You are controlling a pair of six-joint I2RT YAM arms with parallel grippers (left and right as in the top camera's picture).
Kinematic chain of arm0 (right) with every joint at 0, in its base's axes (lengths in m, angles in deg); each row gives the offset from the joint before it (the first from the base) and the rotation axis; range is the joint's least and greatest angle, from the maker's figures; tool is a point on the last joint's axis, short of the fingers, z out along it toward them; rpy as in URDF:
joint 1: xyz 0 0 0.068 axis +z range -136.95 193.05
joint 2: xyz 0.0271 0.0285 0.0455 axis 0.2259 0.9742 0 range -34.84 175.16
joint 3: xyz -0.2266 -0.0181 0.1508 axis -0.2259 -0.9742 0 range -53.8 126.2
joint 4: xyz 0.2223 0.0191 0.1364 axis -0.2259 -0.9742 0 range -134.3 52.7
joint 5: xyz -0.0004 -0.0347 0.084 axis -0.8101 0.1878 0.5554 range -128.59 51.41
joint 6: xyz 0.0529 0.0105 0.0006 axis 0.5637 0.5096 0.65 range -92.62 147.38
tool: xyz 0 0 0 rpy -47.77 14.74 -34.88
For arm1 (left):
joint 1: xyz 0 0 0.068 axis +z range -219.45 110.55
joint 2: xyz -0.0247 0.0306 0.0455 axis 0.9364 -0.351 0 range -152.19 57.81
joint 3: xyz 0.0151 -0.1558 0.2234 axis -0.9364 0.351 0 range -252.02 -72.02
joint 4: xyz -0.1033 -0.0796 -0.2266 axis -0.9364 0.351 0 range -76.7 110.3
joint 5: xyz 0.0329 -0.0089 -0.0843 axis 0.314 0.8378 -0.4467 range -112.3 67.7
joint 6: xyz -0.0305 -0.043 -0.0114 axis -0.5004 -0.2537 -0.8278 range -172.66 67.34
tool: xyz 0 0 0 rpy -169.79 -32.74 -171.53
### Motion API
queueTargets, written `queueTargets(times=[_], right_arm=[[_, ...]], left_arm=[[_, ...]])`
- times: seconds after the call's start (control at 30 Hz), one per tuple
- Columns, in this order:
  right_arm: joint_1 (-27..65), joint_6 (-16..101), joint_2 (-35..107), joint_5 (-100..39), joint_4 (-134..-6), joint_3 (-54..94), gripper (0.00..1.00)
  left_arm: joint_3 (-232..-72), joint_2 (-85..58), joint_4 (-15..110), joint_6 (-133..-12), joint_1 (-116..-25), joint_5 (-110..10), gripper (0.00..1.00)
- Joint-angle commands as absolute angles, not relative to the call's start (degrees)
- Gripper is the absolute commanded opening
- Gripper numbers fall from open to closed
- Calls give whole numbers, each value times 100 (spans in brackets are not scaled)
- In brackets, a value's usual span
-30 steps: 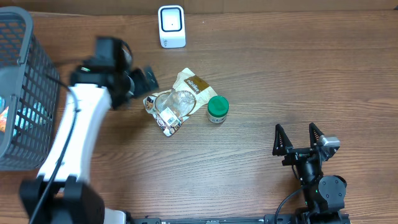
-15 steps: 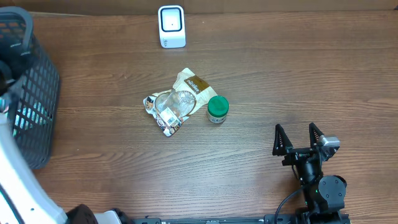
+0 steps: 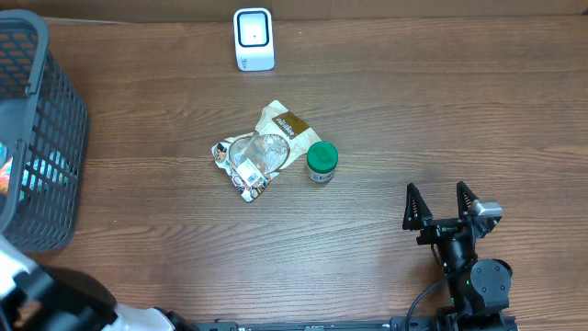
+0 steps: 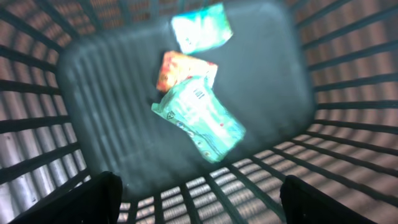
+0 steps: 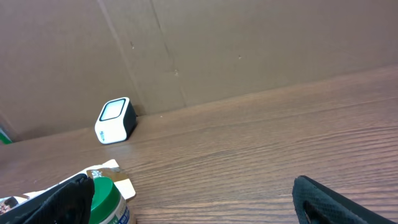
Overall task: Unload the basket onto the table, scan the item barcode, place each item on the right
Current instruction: 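Reach the left gripper into the basket and grasp the mint-green tissue pack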
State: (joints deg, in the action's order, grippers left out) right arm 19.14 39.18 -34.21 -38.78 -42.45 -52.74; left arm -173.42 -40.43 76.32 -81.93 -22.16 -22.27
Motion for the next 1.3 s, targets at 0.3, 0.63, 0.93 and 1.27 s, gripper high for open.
queueTargets(times=[0.3,0.63,0.93,1.27], right_arm=[[1940,3911,-3467,-3854,-4212,-5333,100],[1940,3911,-3467,-3854,-4212,-5333,100],[1940,3911,-3467,-3854,-4212,-5333,100],[1940,3911,-3467,-3854,-4212,-5333,100]], left_arm=[[-17178,-5820,7142,-8290,-2262,-2168,88],[-17174,-6565,7000,-8290,-2293,-2172,88],[-17056,-6777,6688,-8287,-2389,-2166,86],[-16953,-6775,6596,-7994,-2533,-2175,8]])
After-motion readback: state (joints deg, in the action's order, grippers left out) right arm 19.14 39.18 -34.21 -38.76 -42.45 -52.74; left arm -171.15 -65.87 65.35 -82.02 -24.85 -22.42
